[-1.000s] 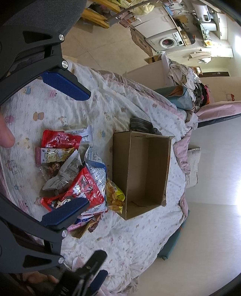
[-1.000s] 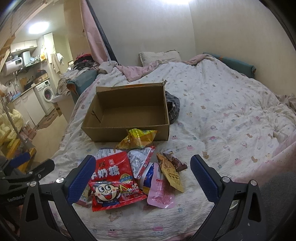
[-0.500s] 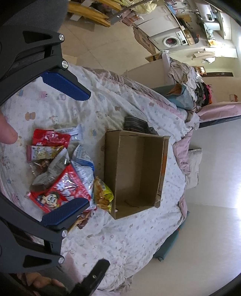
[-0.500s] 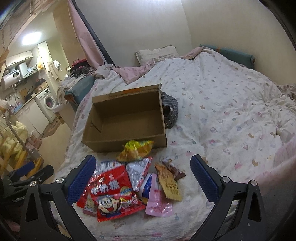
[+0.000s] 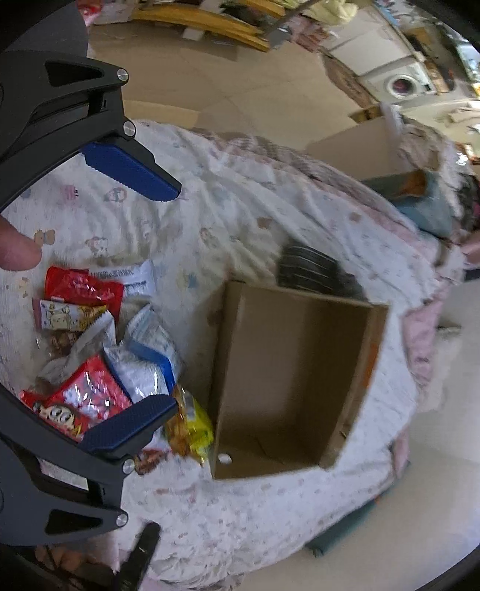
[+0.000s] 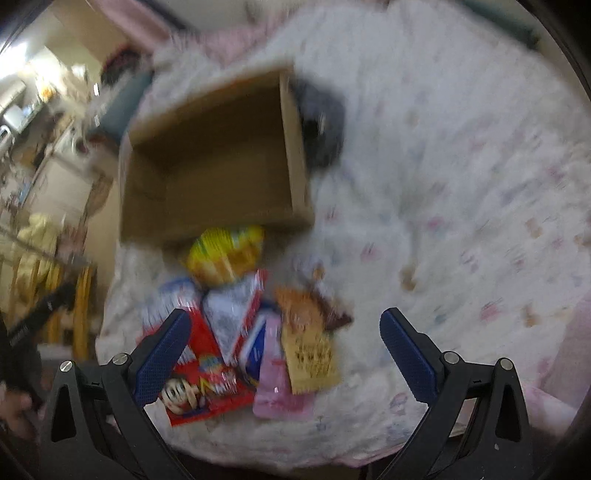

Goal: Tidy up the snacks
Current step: 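Grasp the brown peanut packet with the right tool while the left tool grasps the white-red bar, then carry both held snacks over the cardboard box and release them inside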

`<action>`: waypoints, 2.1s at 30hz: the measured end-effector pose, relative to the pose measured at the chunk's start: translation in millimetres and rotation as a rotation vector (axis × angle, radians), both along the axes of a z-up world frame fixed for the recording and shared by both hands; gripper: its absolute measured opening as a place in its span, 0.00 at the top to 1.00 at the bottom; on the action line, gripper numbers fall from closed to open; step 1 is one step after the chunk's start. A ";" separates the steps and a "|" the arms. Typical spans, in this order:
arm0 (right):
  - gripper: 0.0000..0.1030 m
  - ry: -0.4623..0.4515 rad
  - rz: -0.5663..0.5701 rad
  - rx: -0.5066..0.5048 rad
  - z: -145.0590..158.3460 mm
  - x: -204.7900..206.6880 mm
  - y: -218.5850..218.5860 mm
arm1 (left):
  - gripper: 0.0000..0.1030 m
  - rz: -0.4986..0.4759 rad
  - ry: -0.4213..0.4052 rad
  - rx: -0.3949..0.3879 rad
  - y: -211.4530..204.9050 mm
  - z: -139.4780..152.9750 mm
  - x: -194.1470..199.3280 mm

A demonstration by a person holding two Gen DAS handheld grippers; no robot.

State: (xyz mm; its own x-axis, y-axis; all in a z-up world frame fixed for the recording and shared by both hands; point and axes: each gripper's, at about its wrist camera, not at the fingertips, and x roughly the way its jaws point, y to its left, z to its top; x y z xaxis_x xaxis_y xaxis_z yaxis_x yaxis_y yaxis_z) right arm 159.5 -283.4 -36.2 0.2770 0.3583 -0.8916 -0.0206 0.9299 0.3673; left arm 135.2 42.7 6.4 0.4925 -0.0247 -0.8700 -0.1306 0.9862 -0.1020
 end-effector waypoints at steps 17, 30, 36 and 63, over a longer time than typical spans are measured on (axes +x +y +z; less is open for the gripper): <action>0.46 0.313 -0.004 0.179 -114.7 22.7 8.0 | 0.00 0.039 0.147 -0.038 12.3 -54.4 15.9; 0.63 0.162 0.040 0.113 -72.6 27.4 21.4 | 0.00 0.079 0.160 -0.001 25.5 -62.4 13.4; 0.65 0.075 0.040 0.219 -34.4 9.1 15.4 | 0.00 0.128 0.183 0.002 42.7 -70.0 13.4; 0.66 -0.172 0.063 0.372 8.4 -15.1 7.2 | 0.73 0.071 0.307 -0.001 6.7 -132.6 42.2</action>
State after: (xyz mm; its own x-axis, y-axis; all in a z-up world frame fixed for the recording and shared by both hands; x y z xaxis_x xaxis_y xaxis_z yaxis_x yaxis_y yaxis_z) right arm 144.3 -276.1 -27.8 0.3777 0.6683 -0.6409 -0.1632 0.7294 0.6644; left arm 177.4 49.4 -126.2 0.2073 -0.0011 -0.9783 -0.2237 0.9734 -0.0485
